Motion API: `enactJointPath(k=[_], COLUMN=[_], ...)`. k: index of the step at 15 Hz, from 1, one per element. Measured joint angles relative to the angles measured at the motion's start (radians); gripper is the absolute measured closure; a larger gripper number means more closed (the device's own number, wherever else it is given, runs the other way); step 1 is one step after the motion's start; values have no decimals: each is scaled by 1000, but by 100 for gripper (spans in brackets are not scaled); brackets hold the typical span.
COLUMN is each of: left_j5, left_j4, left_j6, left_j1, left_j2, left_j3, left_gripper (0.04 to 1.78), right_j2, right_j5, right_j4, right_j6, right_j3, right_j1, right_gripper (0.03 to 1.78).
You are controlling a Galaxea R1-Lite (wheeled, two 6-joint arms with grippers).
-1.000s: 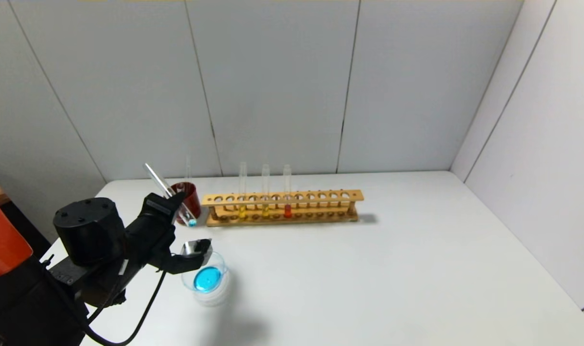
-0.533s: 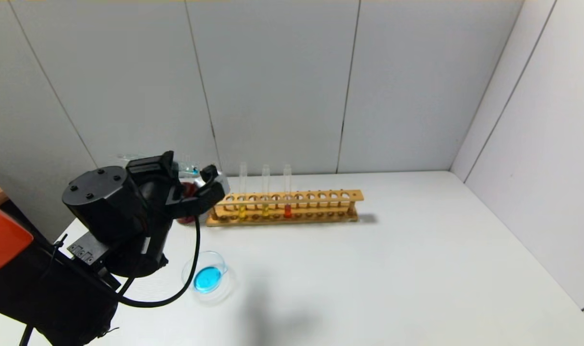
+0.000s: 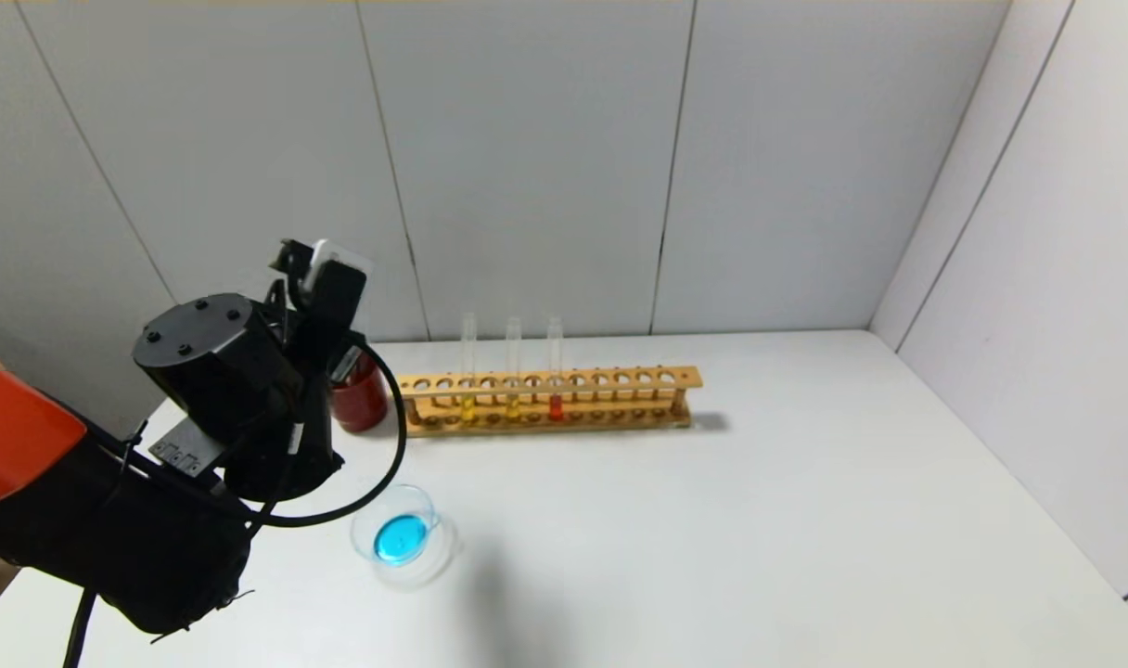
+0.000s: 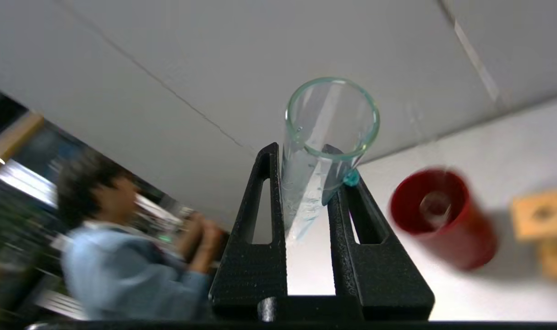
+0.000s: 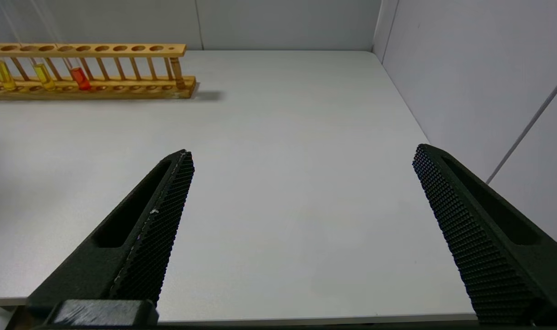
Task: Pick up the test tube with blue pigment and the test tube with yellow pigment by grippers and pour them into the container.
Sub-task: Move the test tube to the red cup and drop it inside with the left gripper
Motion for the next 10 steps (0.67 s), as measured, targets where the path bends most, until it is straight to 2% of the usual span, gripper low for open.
enactJointPath(k=[4, 6, 10], left_j5=[-10, -33, -167], left_j4=[39, 145, 417], left_j6=[-215, -330, -627], left_j1=[87, 106, 159], left_j2=[-11, -22, -61], left_j3=[-13, -23, -104], left_gripper=[151, 151, 151], right_j2=[0, 0, 0], right_j5=[0, 0, 0], right_j4=[0, 0, 0], right_j6=[0, 0, 0], right_j3=[0, 0, 0], right_j1=[0, 0, 0], right_gripper=[6, 6, 6])
